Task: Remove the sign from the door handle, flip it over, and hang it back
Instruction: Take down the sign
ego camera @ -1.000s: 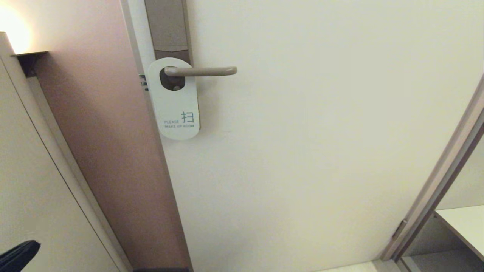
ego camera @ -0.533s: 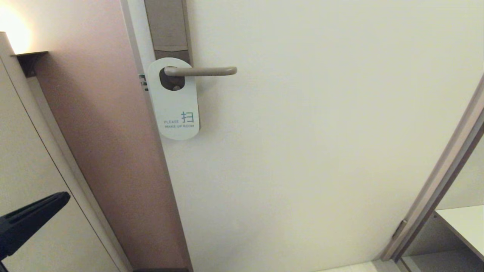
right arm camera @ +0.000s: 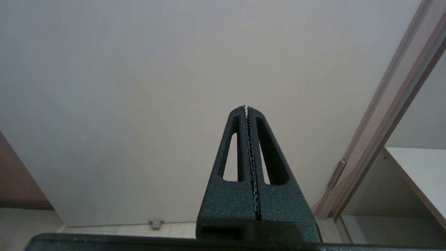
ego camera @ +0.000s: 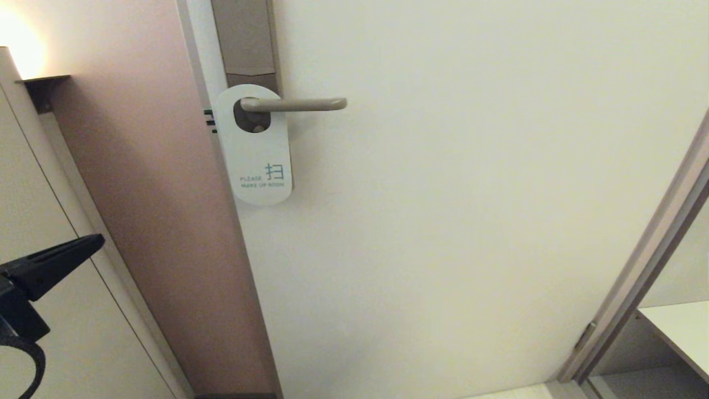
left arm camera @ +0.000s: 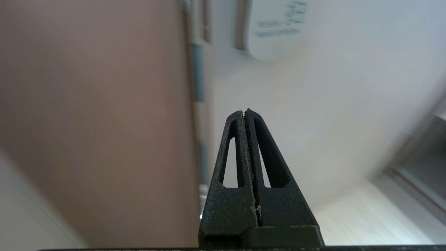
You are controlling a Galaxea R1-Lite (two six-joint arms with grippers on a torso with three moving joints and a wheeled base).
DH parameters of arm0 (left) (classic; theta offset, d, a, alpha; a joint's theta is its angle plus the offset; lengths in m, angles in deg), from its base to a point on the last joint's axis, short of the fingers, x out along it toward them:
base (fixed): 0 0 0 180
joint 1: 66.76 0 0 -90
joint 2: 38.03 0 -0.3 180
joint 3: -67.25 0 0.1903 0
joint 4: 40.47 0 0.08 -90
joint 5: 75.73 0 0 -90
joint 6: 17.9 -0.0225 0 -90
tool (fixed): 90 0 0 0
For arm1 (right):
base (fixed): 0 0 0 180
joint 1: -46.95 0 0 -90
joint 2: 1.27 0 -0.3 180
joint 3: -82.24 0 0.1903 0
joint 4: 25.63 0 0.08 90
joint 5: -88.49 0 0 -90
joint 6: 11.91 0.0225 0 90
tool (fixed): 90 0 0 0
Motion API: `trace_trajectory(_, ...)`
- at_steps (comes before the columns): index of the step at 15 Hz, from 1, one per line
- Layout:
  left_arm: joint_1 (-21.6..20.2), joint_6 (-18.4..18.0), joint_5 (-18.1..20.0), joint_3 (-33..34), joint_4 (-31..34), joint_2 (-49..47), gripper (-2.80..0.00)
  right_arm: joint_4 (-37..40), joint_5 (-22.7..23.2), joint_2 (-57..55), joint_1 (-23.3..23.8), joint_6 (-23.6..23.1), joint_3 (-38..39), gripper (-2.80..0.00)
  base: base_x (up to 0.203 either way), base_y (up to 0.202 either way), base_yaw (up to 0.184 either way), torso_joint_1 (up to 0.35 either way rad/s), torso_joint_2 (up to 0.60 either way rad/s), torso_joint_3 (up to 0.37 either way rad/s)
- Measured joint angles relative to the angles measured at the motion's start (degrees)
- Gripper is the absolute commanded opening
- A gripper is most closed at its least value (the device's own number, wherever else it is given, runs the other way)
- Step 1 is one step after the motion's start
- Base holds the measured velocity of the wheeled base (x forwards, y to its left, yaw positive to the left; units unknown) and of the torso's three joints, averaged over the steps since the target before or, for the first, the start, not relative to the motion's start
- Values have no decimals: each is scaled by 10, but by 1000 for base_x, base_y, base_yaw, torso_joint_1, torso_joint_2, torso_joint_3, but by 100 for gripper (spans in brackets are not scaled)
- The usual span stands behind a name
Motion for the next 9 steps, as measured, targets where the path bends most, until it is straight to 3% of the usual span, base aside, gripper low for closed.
trace_trajectory(3, -36, 0, 114, -5, -16, -47, -280, 0, 0, 0, 0, 0, 0, -280, 0, 0, 0, 0, 0, 0)
trace_trajectory(9, -73, 1, 230, -6, -135, -160, -280, 0, 0, 0, 0, 0, 0, -280, 0, 0, 0, 0, 0, 0)
